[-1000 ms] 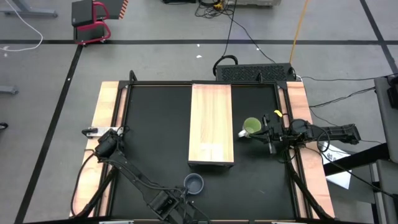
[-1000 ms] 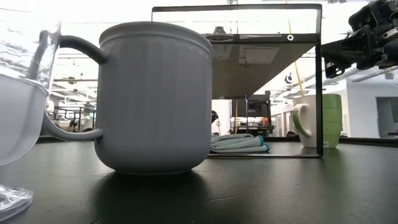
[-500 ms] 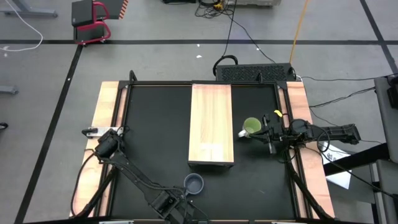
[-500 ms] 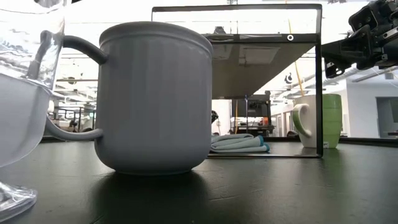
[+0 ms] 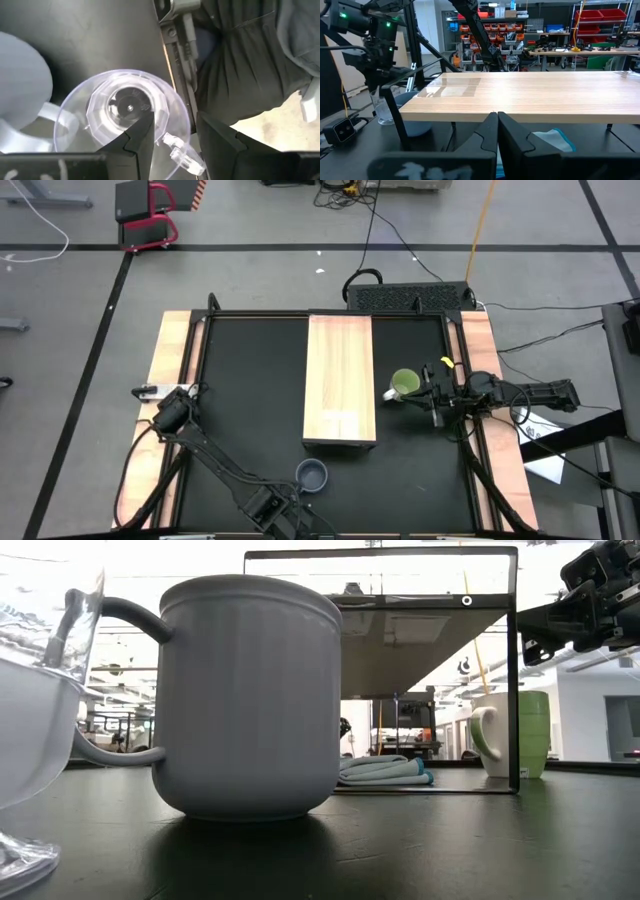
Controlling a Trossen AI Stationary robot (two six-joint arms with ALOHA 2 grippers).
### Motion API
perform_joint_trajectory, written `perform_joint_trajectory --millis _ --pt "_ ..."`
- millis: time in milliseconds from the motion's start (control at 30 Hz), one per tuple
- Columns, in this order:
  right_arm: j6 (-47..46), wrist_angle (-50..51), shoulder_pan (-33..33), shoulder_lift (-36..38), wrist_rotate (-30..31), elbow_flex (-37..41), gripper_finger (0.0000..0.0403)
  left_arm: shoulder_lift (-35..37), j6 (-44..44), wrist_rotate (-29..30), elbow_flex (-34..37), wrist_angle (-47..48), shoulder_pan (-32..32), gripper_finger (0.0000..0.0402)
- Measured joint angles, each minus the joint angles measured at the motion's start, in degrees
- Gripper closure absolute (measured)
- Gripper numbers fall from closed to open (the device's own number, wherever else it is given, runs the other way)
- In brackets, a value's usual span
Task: Stack small to large cups/mugs on shelf
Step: Put the transparent mug on the shelf
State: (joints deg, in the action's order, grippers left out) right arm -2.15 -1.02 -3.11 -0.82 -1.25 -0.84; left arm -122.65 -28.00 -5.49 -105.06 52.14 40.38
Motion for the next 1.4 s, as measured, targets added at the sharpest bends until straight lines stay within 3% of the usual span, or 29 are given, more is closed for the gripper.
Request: perform_joint_trajectory --millis 633,1300,1400 --pt "0.0 0.0 0.02 0.0 0.01 0.0 0.0403 0.0 2.15 0.46 -0.25 0.11 -0.63 0.0256" --pt "0.02 0.0 0.02 0.0 0.01 0.0 0.0403 -0.02 3.92 -0.33 -0.25 0.15 -0.61 0.0392" --pt "0.02 0.0 0.02 0.0 0.01 0.02 0.0403 -0.02 4.8 -0.47 -0.32 0.14 -0.61 0.0394"
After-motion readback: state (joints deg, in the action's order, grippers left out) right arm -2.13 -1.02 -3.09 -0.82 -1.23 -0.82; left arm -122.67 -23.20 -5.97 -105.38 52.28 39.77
